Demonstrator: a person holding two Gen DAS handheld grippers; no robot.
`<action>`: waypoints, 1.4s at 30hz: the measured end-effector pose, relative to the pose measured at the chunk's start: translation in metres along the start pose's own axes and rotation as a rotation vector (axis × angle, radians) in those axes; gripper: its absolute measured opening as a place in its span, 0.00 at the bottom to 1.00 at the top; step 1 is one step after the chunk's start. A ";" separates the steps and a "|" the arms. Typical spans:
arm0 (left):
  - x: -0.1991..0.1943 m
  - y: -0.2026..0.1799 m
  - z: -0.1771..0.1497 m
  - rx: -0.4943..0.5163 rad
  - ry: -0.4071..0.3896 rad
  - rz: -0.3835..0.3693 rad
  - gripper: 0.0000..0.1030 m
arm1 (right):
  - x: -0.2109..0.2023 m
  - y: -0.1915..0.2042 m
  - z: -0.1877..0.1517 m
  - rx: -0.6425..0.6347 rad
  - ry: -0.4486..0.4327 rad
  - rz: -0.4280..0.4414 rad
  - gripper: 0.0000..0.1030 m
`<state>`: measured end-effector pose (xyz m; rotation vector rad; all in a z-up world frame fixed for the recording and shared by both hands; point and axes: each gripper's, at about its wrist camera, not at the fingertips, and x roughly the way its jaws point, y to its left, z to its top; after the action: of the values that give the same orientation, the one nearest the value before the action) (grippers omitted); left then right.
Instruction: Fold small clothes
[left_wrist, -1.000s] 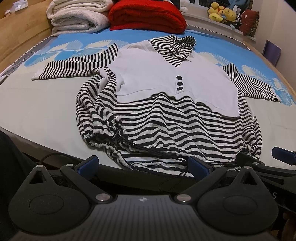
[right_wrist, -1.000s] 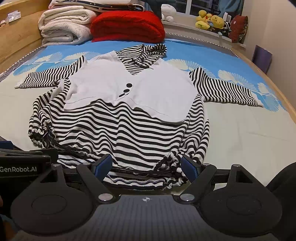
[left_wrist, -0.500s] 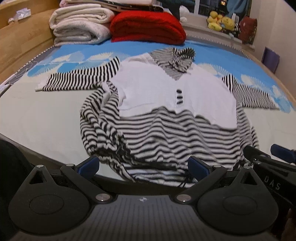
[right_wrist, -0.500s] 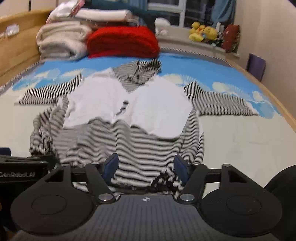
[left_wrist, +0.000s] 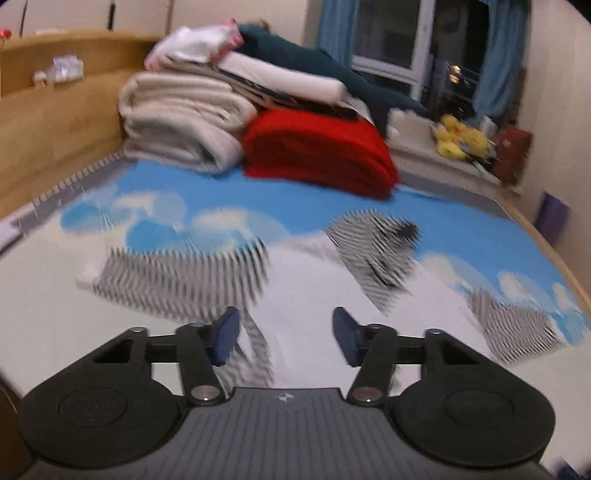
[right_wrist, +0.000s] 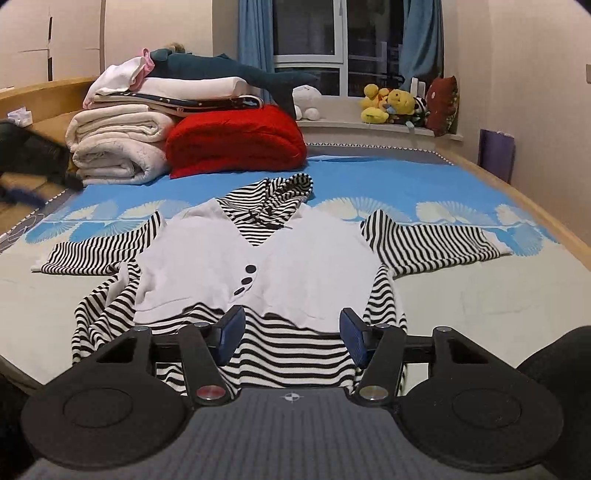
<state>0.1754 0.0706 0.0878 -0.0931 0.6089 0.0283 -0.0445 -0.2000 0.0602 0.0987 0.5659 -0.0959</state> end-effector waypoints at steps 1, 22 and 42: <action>0.020 0.007 0.012 -0.006 -0.005 0.023 0.40 | 0.001 0.000 0.002 -0.002 0.003 -0.001 0.57; 0.294 0.291 0.000 -0.531 0.232 0.455 0.57 | 0.183 0.043 0.177 -0.286 0.055 0.239 0.37; 0.217 -0.016 0.087 -0.047 0.055 -0.188 0.04 | 0.289 -0.016 0.159 -0.020 0.305 0.047 0.44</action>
<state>0.4037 0.0630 0.0358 -0.1963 0.6524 -0.1423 0.2809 -0.2536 0.0367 0.1081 0.8679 -0.0294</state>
